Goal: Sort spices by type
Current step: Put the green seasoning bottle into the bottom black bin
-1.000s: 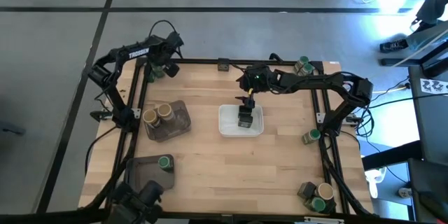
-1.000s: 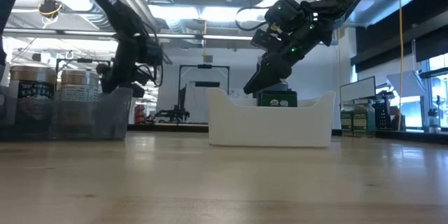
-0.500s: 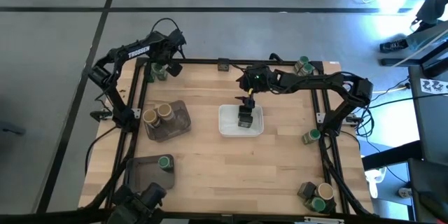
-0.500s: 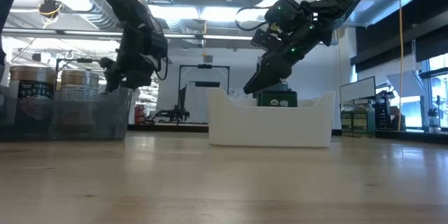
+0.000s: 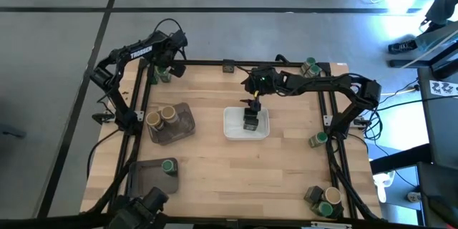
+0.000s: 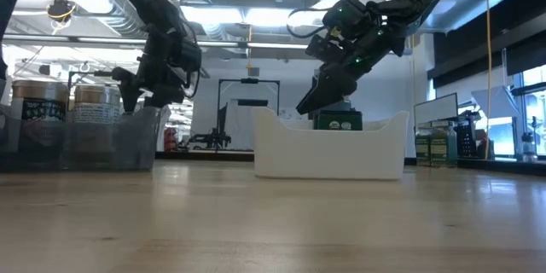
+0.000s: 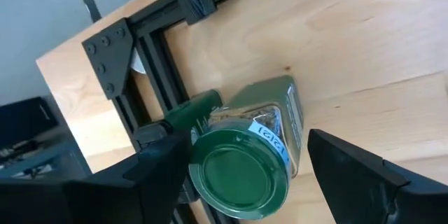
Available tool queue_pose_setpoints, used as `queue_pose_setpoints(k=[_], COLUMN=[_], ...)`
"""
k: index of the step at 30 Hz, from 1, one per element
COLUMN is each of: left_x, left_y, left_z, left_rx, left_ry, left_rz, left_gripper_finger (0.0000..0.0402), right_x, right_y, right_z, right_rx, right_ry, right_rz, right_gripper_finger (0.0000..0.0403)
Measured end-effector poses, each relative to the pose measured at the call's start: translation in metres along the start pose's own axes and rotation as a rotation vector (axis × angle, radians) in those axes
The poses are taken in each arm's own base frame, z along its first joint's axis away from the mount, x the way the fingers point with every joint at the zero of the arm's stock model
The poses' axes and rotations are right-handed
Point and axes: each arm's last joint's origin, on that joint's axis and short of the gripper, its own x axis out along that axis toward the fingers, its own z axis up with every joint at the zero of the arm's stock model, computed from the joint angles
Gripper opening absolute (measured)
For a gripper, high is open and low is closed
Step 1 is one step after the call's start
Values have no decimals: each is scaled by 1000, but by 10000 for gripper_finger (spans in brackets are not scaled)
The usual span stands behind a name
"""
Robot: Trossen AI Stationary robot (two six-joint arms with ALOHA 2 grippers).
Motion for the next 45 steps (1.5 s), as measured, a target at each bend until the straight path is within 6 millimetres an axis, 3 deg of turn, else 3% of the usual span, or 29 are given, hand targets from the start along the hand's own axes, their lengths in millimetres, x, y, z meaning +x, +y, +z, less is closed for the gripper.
queue_pose_setpoints(k=[31, 35, 41, 45], left_x=[47, 50, 51, 40], left_y=[-16, -17, -20, -28], left_z=[-16, -16, -12, -14], left_rx=[38, 59, 139, 264], left_ry=[-5, -43, -103, -154], left_rz=[-91, -94, -96, -106], left_gripper_finger=[282, 261, 197, 195], right_x=[0, 0, 0, 0], right_y=[0, 0, 0, 0], right_z=[0, 0, 0, 0], right_rx=[-6, -5, -3, 10], right_ry=[2, 2, 2, 2], right_rz=[1, 1, 1, 3], right_gripper_finger=[386, 386, 386, 386])
